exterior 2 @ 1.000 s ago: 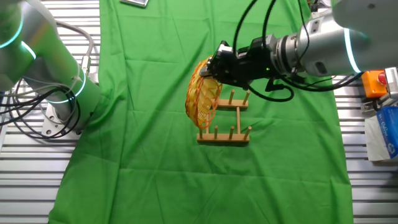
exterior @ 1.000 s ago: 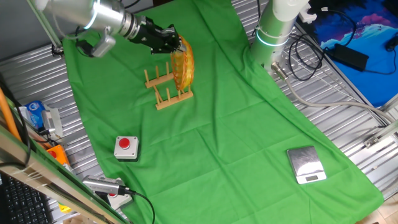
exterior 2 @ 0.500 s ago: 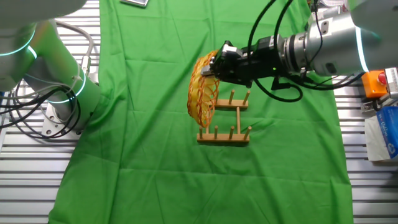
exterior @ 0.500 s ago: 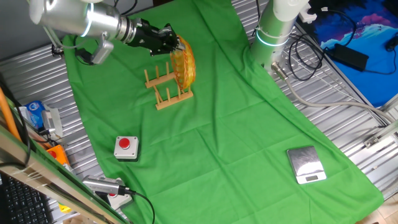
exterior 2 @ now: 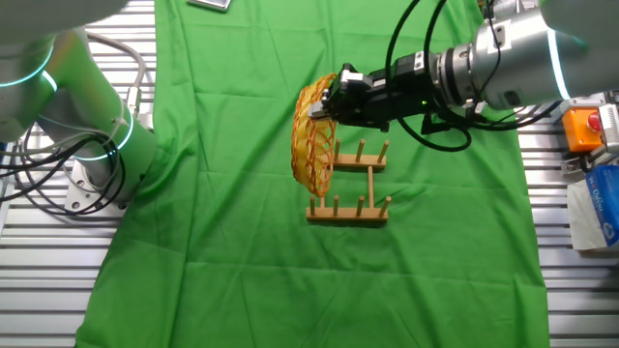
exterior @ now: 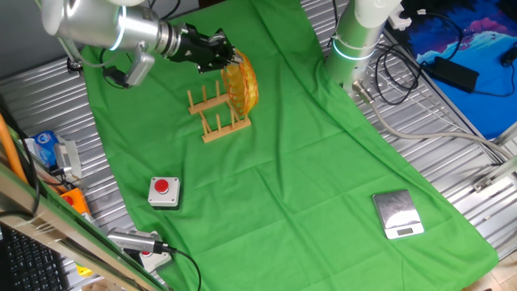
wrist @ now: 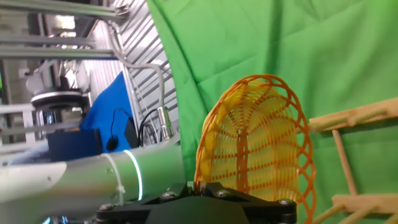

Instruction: Put the dish on the dish rack

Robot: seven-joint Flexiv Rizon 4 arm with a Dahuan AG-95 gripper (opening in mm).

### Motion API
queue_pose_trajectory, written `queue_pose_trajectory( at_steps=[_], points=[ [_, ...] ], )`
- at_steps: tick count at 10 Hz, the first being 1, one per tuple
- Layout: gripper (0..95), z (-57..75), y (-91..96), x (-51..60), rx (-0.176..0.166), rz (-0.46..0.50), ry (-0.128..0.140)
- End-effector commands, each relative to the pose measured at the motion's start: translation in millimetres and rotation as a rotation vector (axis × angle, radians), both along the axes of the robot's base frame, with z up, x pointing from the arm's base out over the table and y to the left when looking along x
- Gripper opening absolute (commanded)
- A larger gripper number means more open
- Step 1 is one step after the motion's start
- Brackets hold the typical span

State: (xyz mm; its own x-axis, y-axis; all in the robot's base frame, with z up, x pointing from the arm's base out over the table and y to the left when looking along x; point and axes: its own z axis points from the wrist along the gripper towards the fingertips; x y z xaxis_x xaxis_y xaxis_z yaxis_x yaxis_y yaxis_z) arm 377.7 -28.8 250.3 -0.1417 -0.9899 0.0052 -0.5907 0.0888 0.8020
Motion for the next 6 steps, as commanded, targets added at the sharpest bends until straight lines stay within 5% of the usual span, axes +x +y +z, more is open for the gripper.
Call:
queue_pose_trajectory(
  at_steps=[1, 6],
  points=[
    [0.0, 0.0, -1.8, 0.9, 0.004, 0.009, 0.015],
    [0.0, -6.1, -11.5, 1.3, 0.033, 0.029, 0.022]
  ],
)
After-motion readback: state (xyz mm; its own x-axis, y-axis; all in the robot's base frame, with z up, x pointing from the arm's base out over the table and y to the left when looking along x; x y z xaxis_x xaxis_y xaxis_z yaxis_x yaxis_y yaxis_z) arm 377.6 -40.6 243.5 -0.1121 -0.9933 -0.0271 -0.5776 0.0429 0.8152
